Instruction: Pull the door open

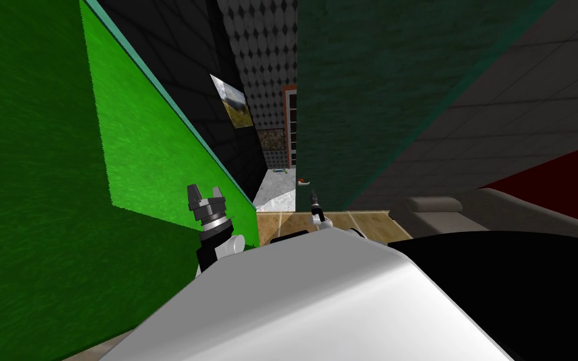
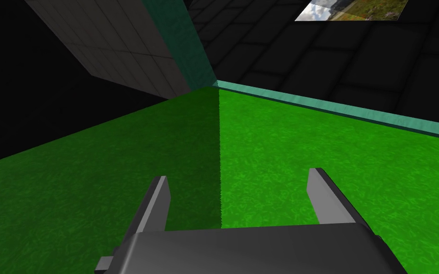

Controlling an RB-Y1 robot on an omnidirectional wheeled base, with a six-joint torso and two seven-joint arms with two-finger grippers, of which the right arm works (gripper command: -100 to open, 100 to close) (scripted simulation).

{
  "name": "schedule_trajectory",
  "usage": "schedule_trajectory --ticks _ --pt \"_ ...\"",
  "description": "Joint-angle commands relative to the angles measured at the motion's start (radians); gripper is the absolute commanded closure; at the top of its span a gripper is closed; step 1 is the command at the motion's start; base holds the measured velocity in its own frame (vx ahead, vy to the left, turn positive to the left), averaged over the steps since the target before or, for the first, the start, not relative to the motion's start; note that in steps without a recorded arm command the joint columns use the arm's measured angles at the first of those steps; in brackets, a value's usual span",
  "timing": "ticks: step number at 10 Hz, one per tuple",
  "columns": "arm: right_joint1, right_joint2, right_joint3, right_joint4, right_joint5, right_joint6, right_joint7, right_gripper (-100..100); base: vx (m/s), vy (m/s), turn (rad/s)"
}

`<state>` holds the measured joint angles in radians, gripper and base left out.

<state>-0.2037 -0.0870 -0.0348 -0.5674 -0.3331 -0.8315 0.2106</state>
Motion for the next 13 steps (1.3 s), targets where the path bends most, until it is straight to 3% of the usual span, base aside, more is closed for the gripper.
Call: schedule_trajectory --ticks 1,2,4,5,6,13 --pt "-0.031 -0.014 0.000 0.050 -0.001 -0.019 -0.015 -100 0.000 0.000 0.000" --pt "-0.031 -0.014 0.000 0.061 -0.001 -0.019 -0.015 -100 0.000 0.000 0.000" --pt "-0.029 -0.061 0.006 0.070 0.000 -0.015 -0.046 -100 0.003 0.002 0.027" --pt "-0.029 -0.061 0.006 0.070 0.000 -0.015 -0.046 -100 0.000 0.000 0.000" --pt "-0.027 -0.081 0.012 0.075 0.001 -0.017 -0.078 -100 0.059 0.021 0.033" --pt "-0.026 -0.042 0.020 0.075 0.004 -0.028 -0.115 -100 0.203 0.033 -0.028"
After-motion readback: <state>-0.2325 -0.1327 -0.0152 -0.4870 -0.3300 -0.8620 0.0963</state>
